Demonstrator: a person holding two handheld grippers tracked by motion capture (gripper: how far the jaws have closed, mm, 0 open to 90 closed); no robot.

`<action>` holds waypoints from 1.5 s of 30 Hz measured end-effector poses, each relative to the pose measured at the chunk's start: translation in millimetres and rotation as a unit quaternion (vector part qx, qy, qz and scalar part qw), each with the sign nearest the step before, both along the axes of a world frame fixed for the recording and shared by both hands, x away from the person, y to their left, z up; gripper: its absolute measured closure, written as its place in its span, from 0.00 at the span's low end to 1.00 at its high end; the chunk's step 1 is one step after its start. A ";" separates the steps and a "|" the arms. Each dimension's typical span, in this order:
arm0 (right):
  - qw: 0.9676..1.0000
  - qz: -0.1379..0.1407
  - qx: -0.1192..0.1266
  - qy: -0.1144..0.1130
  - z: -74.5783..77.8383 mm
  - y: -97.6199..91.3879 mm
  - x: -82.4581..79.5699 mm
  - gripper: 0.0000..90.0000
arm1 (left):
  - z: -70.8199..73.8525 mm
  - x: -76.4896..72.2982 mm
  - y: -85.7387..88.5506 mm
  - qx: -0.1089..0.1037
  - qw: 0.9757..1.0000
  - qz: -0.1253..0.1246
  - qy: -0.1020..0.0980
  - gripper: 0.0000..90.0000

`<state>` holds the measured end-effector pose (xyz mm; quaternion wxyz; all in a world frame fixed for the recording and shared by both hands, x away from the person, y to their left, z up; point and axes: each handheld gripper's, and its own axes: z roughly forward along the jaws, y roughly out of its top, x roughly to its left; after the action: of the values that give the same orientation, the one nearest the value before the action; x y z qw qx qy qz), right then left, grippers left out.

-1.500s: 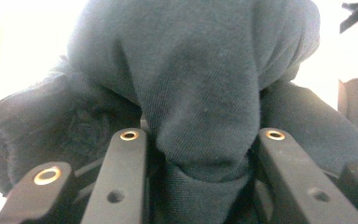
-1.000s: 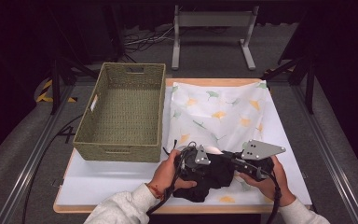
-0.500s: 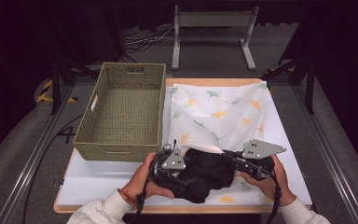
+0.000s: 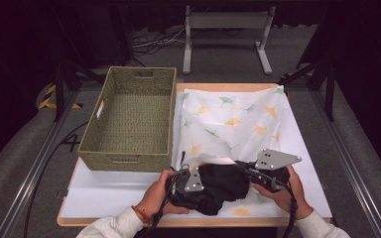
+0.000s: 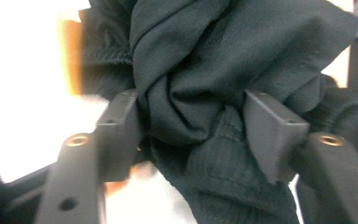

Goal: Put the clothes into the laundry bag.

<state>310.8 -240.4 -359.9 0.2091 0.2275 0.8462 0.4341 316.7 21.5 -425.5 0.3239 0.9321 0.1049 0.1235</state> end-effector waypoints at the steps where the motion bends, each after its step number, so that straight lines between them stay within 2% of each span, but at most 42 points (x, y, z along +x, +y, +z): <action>1: 1.000 0.001 0.000 0.000 -0.3 0.7 -0.3 0.99 | -1.2 0.5 -2.3 0.003 1.000 0.000 -0.001 0.52; 4: 1.000 0.004 -0.002 0.001 -0.9 2.3 -0.7 0.99 | -2.3 1.0 -5.6 0.008 1.000 0.007 -0.009 0.63; 5: 1.000 0.005 -0.003 0.001 -1.2 3.0 -0.8 0.99 | -1.9 1.5 -7.1 0.010 1.000 0.009 -0.017 0.63; 7: 1.000 0.007 -0.004 0.002 -1.6 4.3 -1.1 0.99 | -0.1 2.6 -8.6 0.009 1.000 0.016 -0.021 0.78; 14: 1.000 0.014 -0.004 0.003 -2.1 6.6 -2.1 0.99 | 2.6 8.9 -17.7 0.012 0.999 0.030 -0.030 0.86; 18: 1.000 0.017 -0.004 0.005 -2.3 7.4 -2.7 0.99 | 3.6 18.0 -21.8 0.003 0.998 0.050 -0.026 0.87; 23: 1.000 0.018 -0.004 0.007 -3.0 7.8 -2.9 0.99 | 0.9 21.9 -28.8 -0.010 0.996 0.076 -0.041 0.87; 29: 1.000 0.019 -0.006 0.007 -3.4 8.1 -2.9 0.99 | -0.6 27.5 -34.1 -0.014 0.995 0.084 -0.042 0.87; 31: 1.000 0.017 -0.007 0.009 -3.9 8.0 -2.3 0.99 | -1.2 31.6 -33.3 -0.023 0.995 0.090 -0.034 0.87; 34: 1.000 0.015 -0.007 0.009 -4.2 7.1 -1.9 0.99 | -0.5 33.7 -31.3 -0.031 0.995 0.089 -0.027 0.87; 38: 1.000 0.010 -0.005 0.007 -4.1 4.8 -0.9 0.99 | 4.4 30.8 -25.3 -0.047 0.996 0.075 -0.013 0.81; 42: 1.000 0.009 -0.005 0.007 -3.8 3.7 -0.7 0.99 | 14.1 20.0 -13.5 -0.064 0.997 0.049 -0.003 0.78; 45: 1.000 0.008 -0.006 0.006 -3.7 3.7 -0.8 0.99 | 17.9 15.6 -7.6 -0.064 0.997 0.044 -0.005 0.74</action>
<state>309.9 -236.7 -363.6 0.2019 0.2217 0.8517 0.4299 332.4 13.9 -407.6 0.3781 0.9032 0.1520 0.1349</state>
